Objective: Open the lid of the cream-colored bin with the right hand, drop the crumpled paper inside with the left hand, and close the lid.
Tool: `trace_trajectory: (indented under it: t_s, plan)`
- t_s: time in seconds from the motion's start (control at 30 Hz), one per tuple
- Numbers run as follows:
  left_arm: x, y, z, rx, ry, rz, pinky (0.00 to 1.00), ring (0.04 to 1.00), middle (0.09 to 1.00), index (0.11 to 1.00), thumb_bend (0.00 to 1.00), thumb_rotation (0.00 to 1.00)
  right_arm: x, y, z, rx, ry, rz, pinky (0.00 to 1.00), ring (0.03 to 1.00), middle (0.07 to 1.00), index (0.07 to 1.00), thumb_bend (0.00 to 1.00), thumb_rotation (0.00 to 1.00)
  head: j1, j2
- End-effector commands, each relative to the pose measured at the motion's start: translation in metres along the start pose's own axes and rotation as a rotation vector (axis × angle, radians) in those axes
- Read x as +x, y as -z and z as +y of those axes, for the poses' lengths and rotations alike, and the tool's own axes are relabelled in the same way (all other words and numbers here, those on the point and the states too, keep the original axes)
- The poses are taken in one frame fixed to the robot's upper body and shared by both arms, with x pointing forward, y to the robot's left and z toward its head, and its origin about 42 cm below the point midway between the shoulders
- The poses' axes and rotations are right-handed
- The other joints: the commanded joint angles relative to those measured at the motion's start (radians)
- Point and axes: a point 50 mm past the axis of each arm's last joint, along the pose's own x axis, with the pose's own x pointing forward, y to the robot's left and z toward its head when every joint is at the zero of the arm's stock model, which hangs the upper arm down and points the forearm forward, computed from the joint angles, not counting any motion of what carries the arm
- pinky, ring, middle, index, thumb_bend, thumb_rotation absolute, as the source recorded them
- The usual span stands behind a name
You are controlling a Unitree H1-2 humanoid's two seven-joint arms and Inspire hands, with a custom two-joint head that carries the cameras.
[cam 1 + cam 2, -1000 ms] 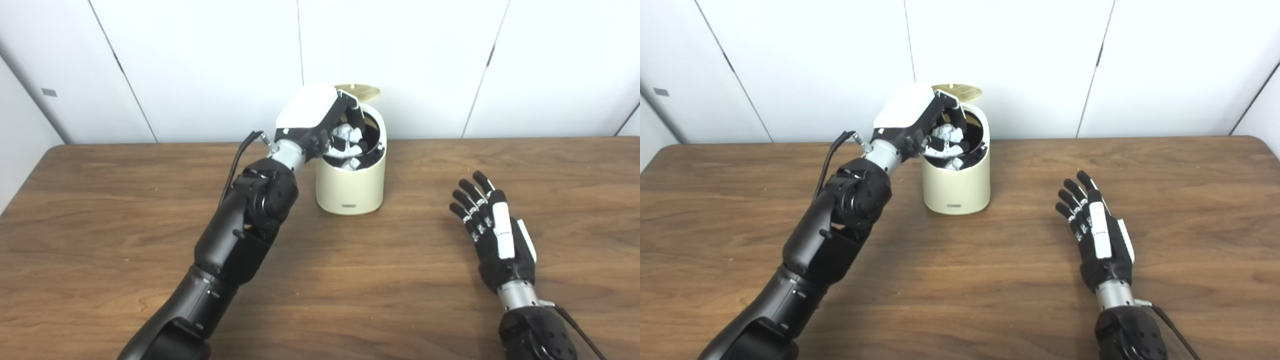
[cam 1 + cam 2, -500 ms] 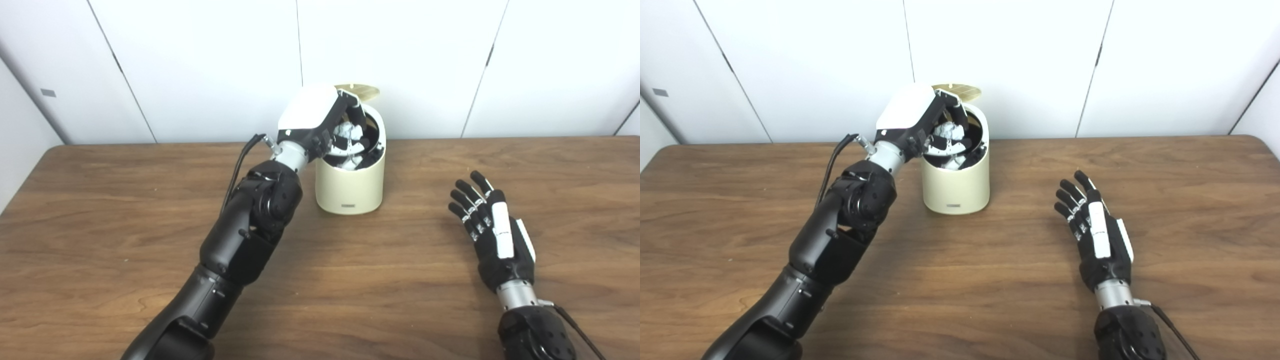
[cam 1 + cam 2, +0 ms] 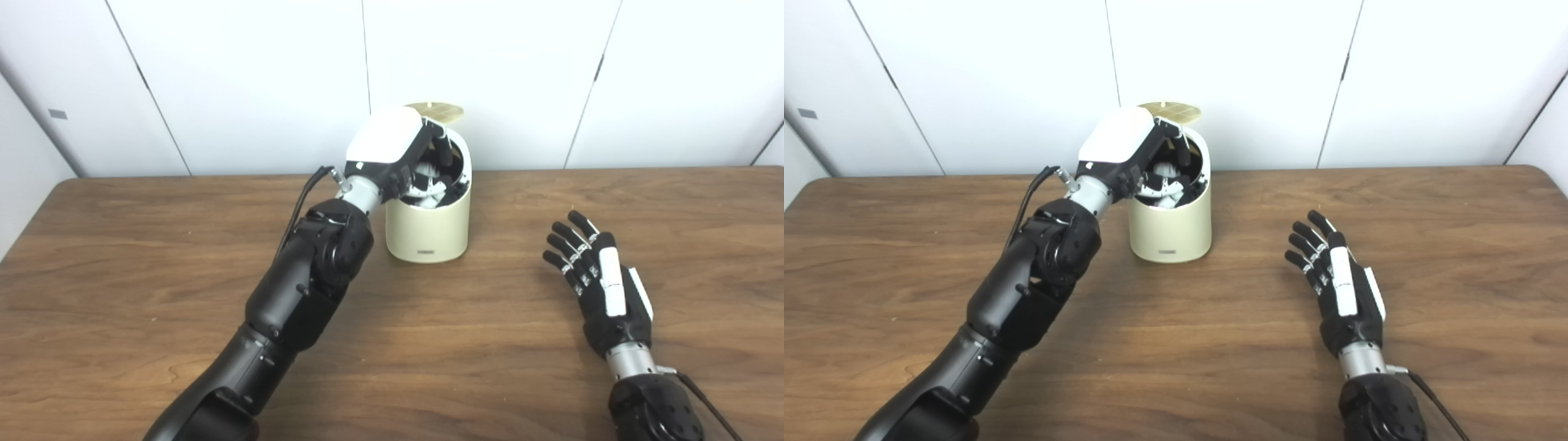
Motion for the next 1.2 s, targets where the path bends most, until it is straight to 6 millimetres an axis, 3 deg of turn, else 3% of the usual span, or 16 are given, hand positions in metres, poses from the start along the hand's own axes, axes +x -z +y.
trace_trajectory:
  t_s: [0.0,0.07,0.1,0.37,0.5,0.53,0.57,0.63,0.77,1.17]
  plan:
    - [0.0109,-0.0092,0.0261,0.036,-0.064,-0.030,0.56,0.668,0.694,0.565,0.72,0.02,0.0072,-0.0136,0.0053,-0.014,-0.023,-0.058,0.79,0.838,0.824,0.855,0.58,0.84,-0.001,0.000]
    - [0.0103,-0.0084,0.0263,0.044,-0.057,-0.021,0.59,0.694,0.713,0.631,0.89,0.00,0.0076,-0.0137,0.0060,-0.017,-0.027,-0.058,0.79,0.837,0.821,0.847,0.58,0.85,-0.002,0.000]
    - [0.0101,-0.0080,0.0265,0.048,-0.057,-0.019,0.60,0.704,0.721,0.643,0.92,0.00,0.0078,-0.0140,0.0067,-0.017,-0.028,-0.059,0.79,0.836,0.820,0.845,0.58,0.85,-0.003,0.000]
    - [0.0102,-0.0075,0.0280,0.046,-0.046,-0.018,0.63,0.747,0.761,0.665,0.95,0.00,0.0086,-0.0138,0.0063,-0.014,-0.027,-0.069,0.78,0.830,0.818,0.842,0.56,0.83,0.001,0.004]
    - [0.0105,-0.0071,0.0285,0.012,-0.065,-0.034,0.56,0.663,0.695,0.631,0.90,0.00,0.0091,-0.0136,0.0067,-0.006,-0.011,-0.071,0.77,0.828,0.829,0.847,0.56,0.80,0.000,0.006]
    - [0.0106,-0.0068,0.0285,0.009,-0.070,-0.038,0.52,0.616,0.673,0.563,0.71,0.02,0.0094,-0.0132,0.0066,-0.004,-0.008,-0.071,0.78,0.830,0.833,0.851,0.56,0.80,0.000,0.006]
    - [0.0106,-0.0065,0.0286,-0.007,-0.073,-0.040,0.50,0.587,0.660,0.521,0.59,0.03,0.0097,-0.0128,0.0062,0.005,-0.006,-0.071,0.78,0.831,0.836,0.854,0.56,0.79,0.000,0.006]
    - [0.0104,-0.0061,0.0285,-0.037,-0.083,-0.041,0.37,0.505,0.611,0.479,0.50,0.01,0.0099,-0.0124,0.0058,0.018,-0.003,-0.069,0.79,0.843,0.848,0.859,0.54,0.78,0.008,0.004]
    - [0.0093,-0.0064,0.0263,-0.061,-0.093,-0.031,0.35,0.457,0.562,0.444,0.47,0.00,0.0097,-0.0118,0.0051,-0.003,-0.001,-0.067,0.79,0.857,0.863,0.865,0.53,0.80,0.015,0.002]
    - [0.0043,-0.0065,0.0289,-0.068,-0.148,-0.044,0.32,0.412,0.531,0.467,0.47,0.00,0.0099,-0.0103,0.0010,-0.004,-0.001,-0.065,0.79,0.859,0.862,0.855,0.52,0.81,0.033,0.002]
